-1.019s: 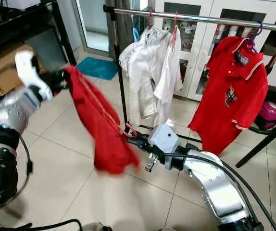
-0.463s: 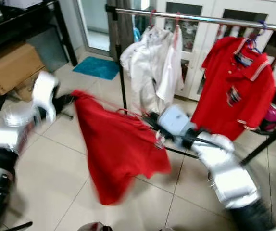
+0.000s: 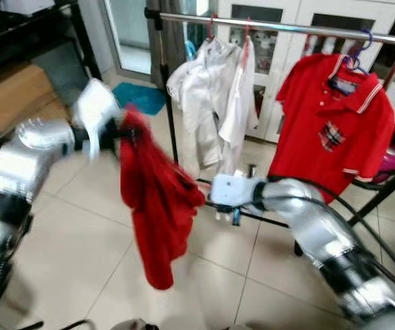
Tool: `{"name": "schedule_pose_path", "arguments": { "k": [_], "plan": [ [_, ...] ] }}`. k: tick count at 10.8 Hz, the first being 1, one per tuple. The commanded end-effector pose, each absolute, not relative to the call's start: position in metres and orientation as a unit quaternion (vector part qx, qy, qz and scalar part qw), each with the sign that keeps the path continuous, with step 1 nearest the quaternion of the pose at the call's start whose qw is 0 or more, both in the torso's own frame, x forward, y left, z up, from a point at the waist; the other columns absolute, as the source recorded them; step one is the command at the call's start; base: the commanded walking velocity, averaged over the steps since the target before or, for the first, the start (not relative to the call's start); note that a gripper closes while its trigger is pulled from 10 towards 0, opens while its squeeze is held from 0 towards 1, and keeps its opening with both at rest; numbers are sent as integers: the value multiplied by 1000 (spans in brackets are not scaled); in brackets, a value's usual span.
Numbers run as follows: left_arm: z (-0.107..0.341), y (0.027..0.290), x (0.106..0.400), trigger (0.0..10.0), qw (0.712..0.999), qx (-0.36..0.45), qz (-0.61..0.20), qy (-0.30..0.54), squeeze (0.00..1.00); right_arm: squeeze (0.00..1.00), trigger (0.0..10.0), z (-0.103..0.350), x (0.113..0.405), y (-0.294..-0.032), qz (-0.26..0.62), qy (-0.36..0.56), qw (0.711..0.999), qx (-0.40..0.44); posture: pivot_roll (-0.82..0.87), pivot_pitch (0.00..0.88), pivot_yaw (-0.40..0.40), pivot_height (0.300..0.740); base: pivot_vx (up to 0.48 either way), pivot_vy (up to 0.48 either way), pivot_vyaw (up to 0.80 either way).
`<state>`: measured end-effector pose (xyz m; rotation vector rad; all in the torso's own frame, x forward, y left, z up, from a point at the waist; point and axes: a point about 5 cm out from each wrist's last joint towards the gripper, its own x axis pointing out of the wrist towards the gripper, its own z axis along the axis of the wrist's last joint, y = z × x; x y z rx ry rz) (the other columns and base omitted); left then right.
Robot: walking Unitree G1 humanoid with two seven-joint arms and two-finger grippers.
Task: Hang hanger
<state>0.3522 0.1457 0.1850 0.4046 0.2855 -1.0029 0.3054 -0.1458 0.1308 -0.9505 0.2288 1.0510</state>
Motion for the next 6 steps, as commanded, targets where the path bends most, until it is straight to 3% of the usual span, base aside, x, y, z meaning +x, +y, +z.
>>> {"name": "schedule_pose_path", "arguments": {
  "k": [1, 2, 4, 6],
  "plan": [
    [173, 131, 345, 0, 814, 224, -513, 158, 0, 0, 0, 159, 314, -127, 492, 42, 777, -391, -35, 0, 60, 740, 0, 0, 0],
    [161, 138, 348, 0, 821, 254, -480, 175, 0, 0, 0, 165, 315, -120, 501, 34, 797, -336, -39, 0, 63, 740, 0, 0, 0],
    [180, 150, 350, 0, 859, 197, -459, 113, 0, 0, 0, 119, 295, -124, 567, 129, 721, -377, -53, 0, 58, 740, 0, 0, 0],
    [226, 169, 357, 0, 896, 123, -427, 11, 0, 0, 0, 86, 275, -152, 582, 216, 664, -417, -52, 0, 43, 740, 0, 0, 0]
  ]
}}
